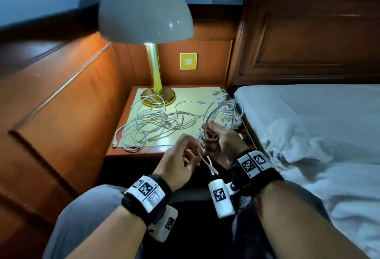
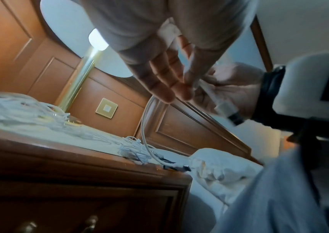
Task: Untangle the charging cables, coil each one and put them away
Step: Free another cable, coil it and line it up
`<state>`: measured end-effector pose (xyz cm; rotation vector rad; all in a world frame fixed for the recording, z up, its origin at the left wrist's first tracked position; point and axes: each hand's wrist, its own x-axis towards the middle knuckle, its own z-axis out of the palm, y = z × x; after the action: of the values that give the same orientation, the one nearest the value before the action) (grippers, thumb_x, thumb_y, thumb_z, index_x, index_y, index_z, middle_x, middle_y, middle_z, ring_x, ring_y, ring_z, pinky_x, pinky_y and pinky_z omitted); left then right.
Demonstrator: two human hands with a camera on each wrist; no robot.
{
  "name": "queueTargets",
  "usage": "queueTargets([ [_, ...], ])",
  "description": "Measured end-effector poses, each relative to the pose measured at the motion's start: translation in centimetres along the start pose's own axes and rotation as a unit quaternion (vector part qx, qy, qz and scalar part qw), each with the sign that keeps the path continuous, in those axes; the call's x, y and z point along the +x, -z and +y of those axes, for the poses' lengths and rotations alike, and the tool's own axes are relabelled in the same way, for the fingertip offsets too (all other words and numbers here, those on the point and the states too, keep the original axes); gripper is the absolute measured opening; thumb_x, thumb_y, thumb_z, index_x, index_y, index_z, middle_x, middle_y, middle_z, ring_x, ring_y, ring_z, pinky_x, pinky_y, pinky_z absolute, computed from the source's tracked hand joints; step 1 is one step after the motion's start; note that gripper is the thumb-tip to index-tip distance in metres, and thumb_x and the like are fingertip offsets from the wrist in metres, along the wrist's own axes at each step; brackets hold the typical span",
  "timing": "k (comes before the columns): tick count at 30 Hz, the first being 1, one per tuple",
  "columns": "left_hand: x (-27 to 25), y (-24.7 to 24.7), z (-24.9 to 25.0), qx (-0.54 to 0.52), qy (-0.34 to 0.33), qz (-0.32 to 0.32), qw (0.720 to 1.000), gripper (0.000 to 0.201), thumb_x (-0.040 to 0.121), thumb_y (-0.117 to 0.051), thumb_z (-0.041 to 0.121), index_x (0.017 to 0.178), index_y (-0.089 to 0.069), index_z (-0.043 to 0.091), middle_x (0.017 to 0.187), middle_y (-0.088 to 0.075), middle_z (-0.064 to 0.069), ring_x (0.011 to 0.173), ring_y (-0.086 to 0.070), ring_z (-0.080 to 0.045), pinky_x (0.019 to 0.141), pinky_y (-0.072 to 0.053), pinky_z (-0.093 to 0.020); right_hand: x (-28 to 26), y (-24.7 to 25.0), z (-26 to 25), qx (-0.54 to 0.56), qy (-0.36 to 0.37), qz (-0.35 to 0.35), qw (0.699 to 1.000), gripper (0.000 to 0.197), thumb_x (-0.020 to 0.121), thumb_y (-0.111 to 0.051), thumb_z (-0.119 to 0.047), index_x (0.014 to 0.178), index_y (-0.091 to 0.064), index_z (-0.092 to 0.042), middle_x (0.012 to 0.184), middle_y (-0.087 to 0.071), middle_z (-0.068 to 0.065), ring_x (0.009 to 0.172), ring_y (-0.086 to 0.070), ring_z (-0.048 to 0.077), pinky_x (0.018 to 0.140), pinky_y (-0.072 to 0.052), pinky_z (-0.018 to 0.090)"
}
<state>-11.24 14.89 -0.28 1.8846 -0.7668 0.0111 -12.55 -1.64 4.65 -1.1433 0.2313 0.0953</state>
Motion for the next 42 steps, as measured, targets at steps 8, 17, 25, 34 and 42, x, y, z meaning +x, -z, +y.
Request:
queueTargets([
  [8,-4.0,4.6,4.4,0.158,-0.185,0.026,0.970,0.010,0.086,-0.078,0.016,0.095,-0.077,0.013,0.093,-0.073,0.006,0.084,-0.066,-0.002,0.083,-0.050,-0.016,-4.4,-2.4,3.7,-0.314,-0.093,-0.026,0.944,0.007,0.098,-0.053,-0.012,0.095,-0.059,-0.010,0.078,-0.064,0.000,0.064,-0.059,0.014,0.054,-0.046,0.016],
  [17,-6.4,5.2,0.0,0.140,-0.070,-0.008,0.988,0.018,0.087,-0.068,-0.002,0.090,-0.072,0.016,0.087,-0.069,0.013,0.083,-0.065,-0.001,0.076,-0.053,-0.020,-3.3,-3.9,10.1,-0.355,-0.167,-0.098,0.915,0.023,0.097,-0.052,-0.006,0.077,-0.061,-0.014,0.075,-0.054,0.005,0.065,-0.052,0.018,0.062,-0.048,0.026],
  [25,-4.7,4.6,-1.7,0.179,-0.024,-0.112,0.977,0.047,0.087,-0.065,0.001,0.128,-0.064,0.022,0.126,-0.058,0.009,0.106,-0.055,-0.003,0.087,-0.038,-0.003,-4.7,0.9,9.5,-0.210,-0.212,-0.127,0.946,0.034,0.090,-0.060,-0.029,0.064,-0.053,-0.008,0.047,-0.039,0.005,0.034,-0.031,0.014,0.039,-0.032,0.023],
  [34,-3.4,2.6,-1.4,0.168,0.056,-0.218,0.960,0.007,0.094,-0.064,0.019,0.091,-0.070,0.022,0.077,-0.066,0.010,0.070,-0.058,-0.003,0.067,-0.045,-0.018,-4.5,3.9,8.9,-0.291,-0.187,-0.136,0.928,0.050,0.082,-0.064,-0.050,0.073,-0.055,-0.002,0.062,-0.043,0.018,0.048,-0.040,0.025,0.048,-0.037,0.029],
  [42,-1.8,6.7,-1.5,0.164,0.115,-0.054,0.978,0.013,0.096,-0.064,0.021,0.093,-0.076,0.019,0.084,-0.071,0.001,0.083,-0.062,-0.017,0.079,-0.047,-0.035,-1.9,5.0,8.7,-0.465,-0.151,-0.036,0.872,0.046,0.103,-0.045,-0.040,0.070,-0.069,-0.017,0.060,-0.053,0.006,0.053,-0.051,0.018,0.054,-0.040,0.027],
])
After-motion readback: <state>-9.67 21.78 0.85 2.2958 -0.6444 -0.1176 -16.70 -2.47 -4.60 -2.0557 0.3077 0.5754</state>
